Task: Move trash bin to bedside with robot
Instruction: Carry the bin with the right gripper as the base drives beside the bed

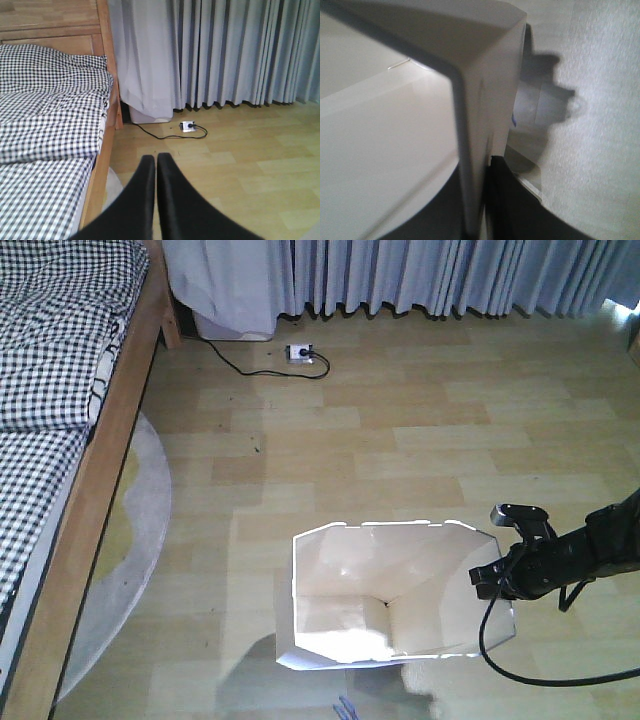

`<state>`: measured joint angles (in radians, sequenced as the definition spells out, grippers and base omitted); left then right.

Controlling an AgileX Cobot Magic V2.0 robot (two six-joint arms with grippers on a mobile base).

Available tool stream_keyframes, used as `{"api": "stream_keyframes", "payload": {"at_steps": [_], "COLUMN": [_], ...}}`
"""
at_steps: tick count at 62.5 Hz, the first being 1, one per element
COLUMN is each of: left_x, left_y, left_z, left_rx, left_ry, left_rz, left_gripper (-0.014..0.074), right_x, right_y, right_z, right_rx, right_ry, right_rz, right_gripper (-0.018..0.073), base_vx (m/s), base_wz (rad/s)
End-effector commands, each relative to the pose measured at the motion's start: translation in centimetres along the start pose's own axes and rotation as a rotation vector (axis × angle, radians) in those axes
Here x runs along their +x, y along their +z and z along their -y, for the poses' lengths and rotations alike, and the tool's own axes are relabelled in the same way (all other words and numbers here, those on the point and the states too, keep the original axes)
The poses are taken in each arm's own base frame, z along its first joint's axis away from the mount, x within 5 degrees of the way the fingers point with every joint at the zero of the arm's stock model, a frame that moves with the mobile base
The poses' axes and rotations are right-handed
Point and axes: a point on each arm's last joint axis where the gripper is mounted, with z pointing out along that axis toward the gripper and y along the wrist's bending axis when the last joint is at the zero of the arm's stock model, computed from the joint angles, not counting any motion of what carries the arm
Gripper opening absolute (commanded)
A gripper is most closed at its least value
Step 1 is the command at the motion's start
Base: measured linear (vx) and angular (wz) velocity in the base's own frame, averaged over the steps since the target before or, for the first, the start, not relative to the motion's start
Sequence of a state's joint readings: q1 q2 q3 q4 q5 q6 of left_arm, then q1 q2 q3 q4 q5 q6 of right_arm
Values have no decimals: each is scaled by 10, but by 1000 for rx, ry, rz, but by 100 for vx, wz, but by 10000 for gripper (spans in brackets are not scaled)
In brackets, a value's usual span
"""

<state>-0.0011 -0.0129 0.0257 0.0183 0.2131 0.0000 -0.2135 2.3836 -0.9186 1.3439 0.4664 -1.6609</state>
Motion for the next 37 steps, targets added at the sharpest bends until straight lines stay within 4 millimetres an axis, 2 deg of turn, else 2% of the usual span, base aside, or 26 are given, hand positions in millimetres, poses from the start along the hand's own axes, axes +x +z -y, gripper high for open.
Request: {"api": "stream_keyframes", "payload": {"at_steps": [1, 37], "left_x": [-1, -1], "left_y": [0, 0], "left_z": [0, 0], "left_rx": [3, 3], "left_ry": [-4, -4], "left_rz": [64, 64], "left_gripper": [-6, -6], "right_x": [-22, -22], "right_y": [-24, -24], "right_z": [-22, -22], "right_rx": [-179, -179], "right_ry": [-7, -7], "right_rz": [114, 114], "right_gripper": [-6, -6], "base_vx": [41, 40], "base_wz": [0, 3]}}
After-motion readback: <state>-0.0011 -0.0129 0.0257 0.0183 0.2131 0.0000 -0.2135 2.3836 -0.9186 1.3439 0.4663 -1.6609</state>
